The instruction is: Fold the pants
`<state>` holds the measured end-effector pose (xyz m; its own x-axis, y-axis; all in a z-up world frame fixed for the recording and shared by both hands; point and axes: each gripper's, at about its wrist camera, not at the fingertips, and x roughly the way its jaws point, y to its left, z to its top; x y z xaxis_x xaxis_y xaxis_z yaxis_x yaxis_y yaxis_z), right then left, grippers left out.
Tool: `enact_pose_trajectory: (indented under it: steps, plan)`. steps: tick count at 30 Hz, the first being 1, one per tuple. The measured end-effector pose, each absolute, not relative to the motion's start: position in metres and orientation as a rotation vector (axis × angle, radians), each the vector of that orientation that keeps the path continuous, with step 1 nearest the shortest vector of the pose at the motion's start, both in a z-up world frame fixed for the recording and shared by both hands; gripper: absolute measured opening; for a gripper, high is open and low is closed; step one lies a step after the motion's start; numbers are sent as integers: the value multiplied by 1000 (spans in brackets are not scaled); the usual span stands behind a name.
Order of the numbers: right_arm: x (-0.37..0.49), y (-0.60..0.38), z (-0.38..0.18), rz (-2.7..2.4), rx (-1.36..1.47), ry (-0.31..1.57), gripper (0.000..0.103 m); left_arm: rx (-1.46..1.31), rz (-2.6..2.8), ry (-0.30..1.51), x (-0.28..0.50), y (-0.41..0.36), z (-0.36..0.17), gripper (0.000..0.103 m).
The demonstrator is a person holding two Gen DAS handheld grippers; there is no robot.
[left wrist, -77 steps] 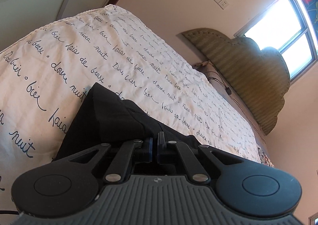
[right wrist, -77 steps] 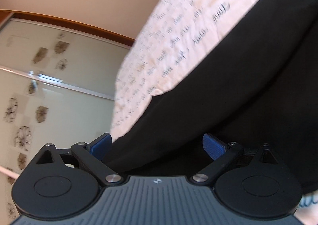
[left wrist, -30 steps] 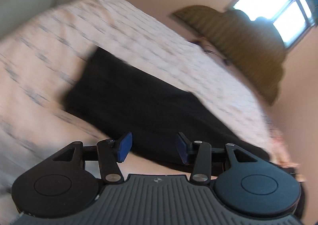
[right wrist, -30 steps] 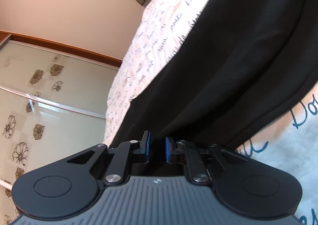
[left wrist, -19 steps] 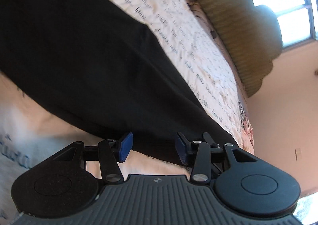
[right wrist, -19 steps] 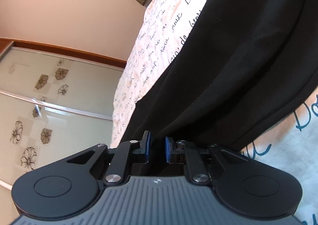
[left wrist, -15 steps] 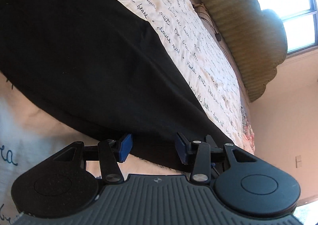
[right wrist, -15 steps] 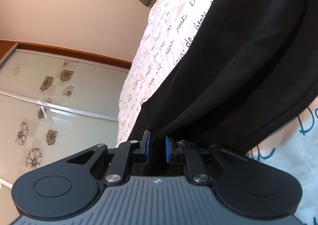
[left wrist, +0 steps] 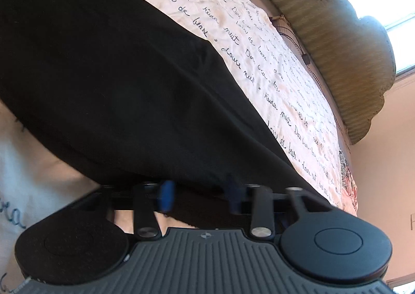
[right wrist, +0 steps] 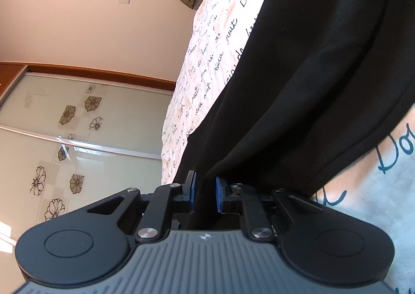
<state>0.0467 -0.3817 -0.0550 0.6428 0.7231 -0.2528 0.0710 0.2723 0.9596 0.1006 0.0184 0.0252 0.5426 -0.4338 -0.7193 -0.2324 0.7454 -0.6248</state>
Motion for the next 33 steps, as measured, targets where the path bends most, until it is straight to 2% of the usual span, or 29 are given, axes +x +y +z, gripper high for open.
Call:
enact_pose_trajectory:
  steps: [1, 3, 9, 13, 14, 15, 26, 31, 33]
  plan:
    - [46, -381, -55, 503, 1236, 790, 15, -750, -140, 1032, 103, 18, 23, 10]
    - [47, -380, -54, 498, 1237, 805, 15, -760, -130, 1047, 104, 19, 20, 1]
    - [49, -376, -51, 471, 1229, 860, 18, -771, -196, 1040, 88, 34, 30, 1]
    - [53, -373, -55, 477, 1278, 854, 41, -760, -235, 1017, 85, 38, 39, 1]
    - [54, -373, -56, 477, 1293, 846, 51, -751, -240, 1010, 85, 38, 40, 1]
    - [54, -374, -56, 479, 1303, 829, 52, -743, -241, 1005, 85, 38, 41, 1]
    - [13, -482, -65, 285, 1586, 385, 54, -714, -247, 1045, 86, 30, 30, 1]
    - [-3, -506, -65, 221, 1586, 246, 54, -688, -235, 1057, 87, 28, 28, 1]
    - [-3, -506, -65, 178, 1576, 283, 59, -685, -228, 1064, 87, 27, 26, 1]
